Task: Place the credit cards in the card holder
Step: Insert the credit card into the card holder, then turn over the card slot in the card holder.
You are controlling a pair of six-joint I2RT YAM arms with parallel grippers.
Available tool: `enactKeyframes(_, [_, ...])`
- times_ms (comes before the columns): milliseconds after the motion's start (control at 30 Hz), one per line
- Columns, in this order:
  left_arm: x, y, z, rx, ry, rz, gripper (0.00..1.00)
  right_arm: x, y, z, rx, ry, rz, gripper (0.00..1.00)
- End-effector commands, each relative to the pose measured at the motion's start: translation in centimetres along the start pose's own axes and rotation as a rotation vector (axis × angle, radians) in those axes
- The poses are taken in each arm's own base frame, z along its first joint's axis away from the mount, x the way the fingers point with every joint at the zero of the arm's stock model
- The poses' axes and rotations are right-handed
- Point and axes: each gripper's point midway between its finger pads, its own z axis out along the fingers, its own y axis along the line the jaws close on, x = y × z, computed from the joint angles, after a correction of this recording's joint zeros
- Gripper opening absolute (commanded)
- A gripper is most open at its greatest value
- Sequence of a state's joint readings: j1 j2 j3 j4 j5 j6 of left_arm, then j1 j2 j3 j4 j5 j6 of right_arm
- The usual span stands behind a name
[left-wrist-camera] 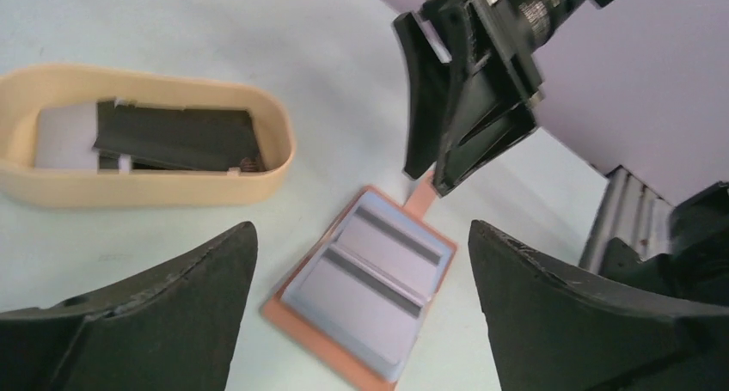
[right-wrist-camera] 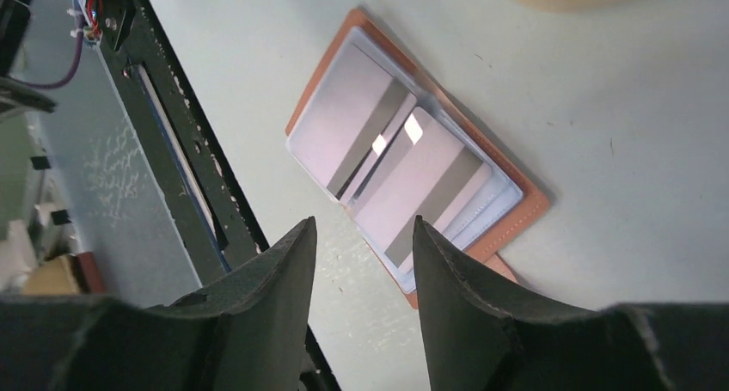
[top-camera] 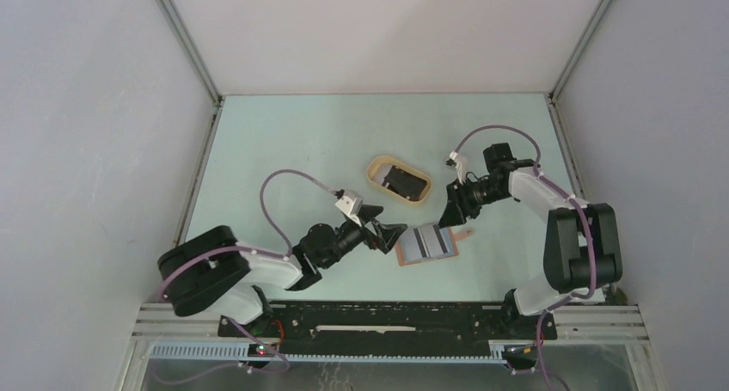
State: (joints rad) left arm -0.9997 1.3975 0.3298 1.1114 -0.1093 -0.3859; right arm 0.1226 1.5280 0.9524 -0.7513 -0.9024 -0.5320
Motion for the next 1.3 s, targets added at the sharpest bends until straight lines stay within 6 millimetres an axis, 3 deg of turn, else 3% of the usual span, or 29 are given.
enactKeyframes(0, [-2.2,2.0,-0.1,-0.030,-0.168,-0.034,1.00,-0.6,-1.0,0.0,0.028,0.023,0.123,0.54])
enactKeyframes(67, [-1.3,0.8,0.4,0.081,-0.107,-0.079,1.00,-0.3,-1.4,0.4,0.030,0.041,0.146,0.54])
enactKeyframes(200, [-0.2,0.3,1.0,0.135,-0.058,-0.111,0.98,0.2,-2.4,1.0,0.053,0.078,0.189,0.54])
enactKeyframes(400, [1.9,-0.7,2.0,0.189,0.024,-0.204,0.84,0.9,-3.1,1.8,0.050,0.125,0.243,0.52])
enactKeyframes(533, [3.5,-0.4,2.8,0.166,0.087,-0.250,0.70,1.6,-3.4,2.5,0.044,0.167,0.266,0.49])
enactKeyframes(733, [6.0,0.7,3.7,0.070,0.187,-0.316,0.34,2.3,-4.2,2.7,0.061,0.197,0.297,0.47])
enactKeyframes(867, [8.4,1.1,4.0,0.018,0.243,-0.376,0.20,2.6,-4.6,2.8,0.078,0.210,0.305,0.47])
enactKeyframes(1267, [12.1,1.9,4.1,-0.126,0.379,-0.344,0.09,2.9,-4.1,3.2,0.030,0.226,0.335,0.47])
